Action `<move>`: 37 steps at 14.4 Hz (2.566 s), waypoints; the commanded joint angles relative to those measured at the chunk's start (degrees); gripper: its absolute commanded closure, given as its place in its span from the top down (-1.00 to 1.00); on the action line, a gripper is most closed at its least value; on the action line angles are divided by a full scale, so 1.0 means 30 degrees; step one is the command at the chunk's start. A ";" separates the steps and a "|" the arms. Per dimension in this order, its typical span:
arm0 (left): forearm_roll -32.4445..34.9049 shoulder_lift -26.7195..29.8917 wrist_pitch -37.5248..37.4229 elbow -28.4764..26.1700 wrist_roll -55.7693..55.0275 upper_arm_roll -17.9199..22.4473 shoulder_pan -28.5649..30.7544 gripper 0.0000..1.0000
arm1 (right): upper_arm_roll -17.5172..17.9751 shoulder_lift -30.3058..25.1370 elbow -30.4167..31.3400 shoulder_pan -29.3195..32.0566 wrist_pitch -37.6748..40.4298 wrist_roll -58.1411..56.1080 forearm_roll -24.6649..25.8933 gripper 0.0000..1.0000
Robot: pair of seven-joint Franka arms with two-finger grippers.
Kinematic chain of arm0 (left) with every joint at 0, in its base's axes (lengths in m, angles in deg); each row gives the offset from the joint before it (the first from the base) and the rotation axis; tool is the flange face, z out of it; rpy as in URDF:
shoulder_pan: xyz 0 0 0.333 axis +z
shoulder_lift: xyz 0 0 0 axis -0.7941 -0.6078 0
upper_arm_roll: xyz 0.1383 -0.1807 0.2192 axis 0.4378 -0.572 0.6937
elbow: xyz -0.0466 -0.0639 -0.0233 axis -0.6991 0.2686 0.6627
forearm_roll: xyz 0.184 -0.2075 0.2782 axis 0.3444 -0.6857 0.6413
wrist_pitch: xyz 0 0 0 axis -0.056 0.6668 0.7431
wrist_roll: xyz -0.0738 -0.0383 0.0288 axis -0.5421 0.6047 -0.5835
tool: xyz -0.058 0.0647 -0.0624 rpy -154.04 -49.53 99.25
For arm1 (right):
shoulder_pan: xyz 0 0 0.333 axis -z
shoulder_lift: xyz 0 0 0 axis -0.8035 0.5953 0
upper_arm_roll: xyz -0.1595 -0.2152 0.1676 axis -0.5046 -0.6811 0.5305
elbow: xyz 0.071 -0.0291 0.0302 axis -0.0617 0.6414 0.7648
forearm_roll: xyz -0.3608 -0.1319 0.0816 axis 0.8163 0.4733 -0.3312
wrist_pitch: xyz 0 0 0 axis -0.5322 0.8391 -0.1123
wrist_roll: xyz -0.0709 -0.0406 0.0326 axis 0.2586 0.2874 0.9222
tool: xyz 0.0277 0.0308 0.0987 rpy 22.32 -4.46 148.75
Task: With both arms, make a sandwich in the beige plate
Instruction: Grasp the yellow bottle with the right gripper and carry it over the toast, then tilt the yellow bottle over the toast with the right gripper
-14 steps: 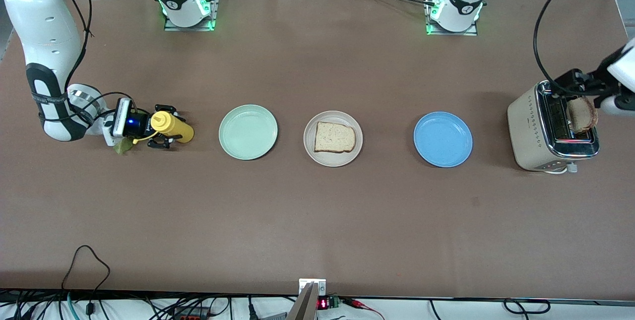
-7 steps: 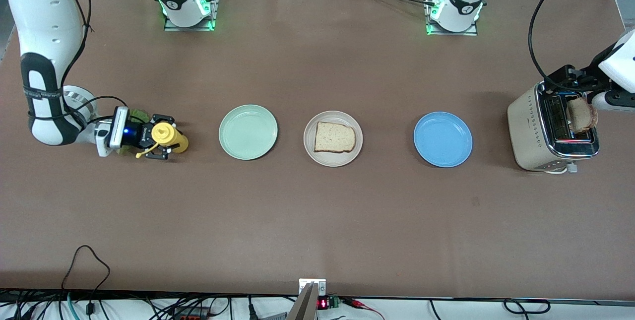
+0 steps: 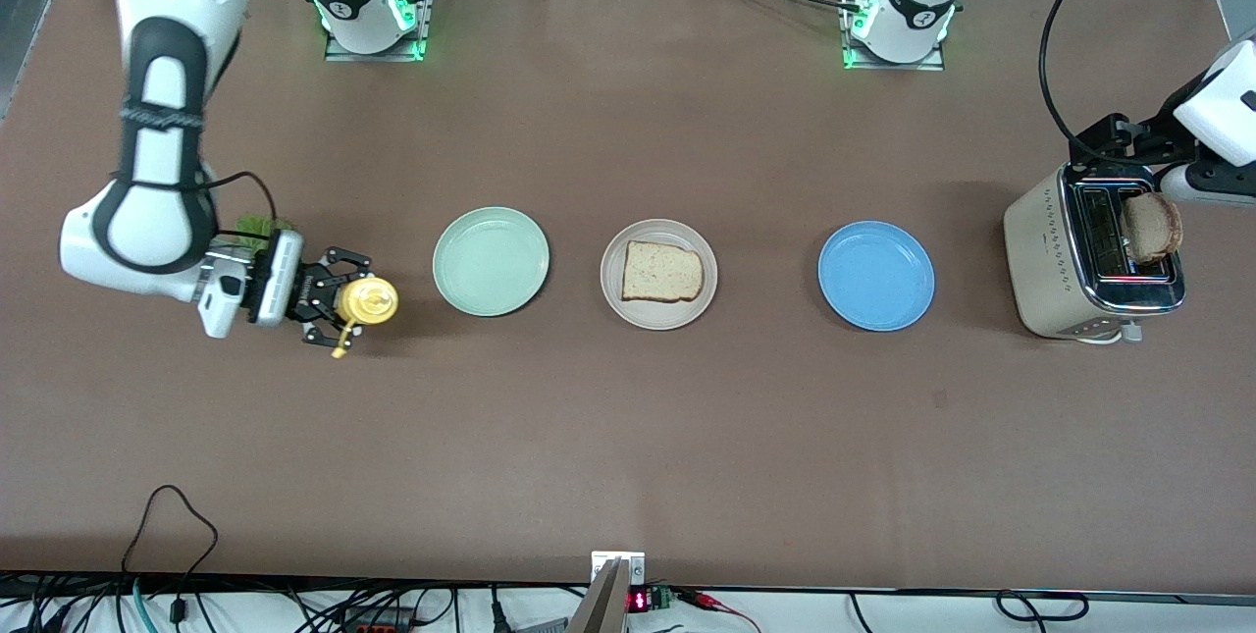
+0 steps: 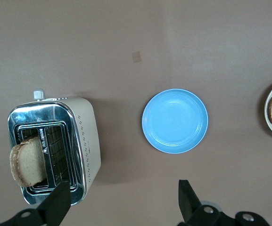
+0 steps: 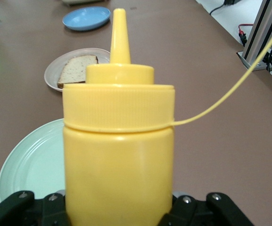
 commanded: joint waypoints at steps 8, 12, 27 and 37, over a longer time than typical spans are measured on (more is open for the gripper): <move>-0.0171 0.0479 0.0198 -0.0470 -0.0089 -0.0288 0.0200 1.00 | -0.1515 0.0525 -0.1896 -0.6498 -0.6890 0.7538 0.5618 -0.21; -0.0171 0.0420 0.0227 -0.0441 -0.0060 -0.0287 0.0200 1.00 | -0.1515 0.1433 -0.2715 -0.8754 -0.9179 1.1108 0.9689 -0.21; -0.0171 0.0449 -0.0006 -0.0441 -0.0060 -0.0288 0.0171 1.00 | -0.1398 0.4566 -0.4942 -1.3561 -0.9857 2.0958 2.0475 -0.21; -0.0171 0.0449 -0.0007 -0.0411 -0.0089 -0.0288 0.0200 1.00 | -0.1339 0.7145 -0.6728 -1.4824 -0.8979 2.1723 2.3732 -0.15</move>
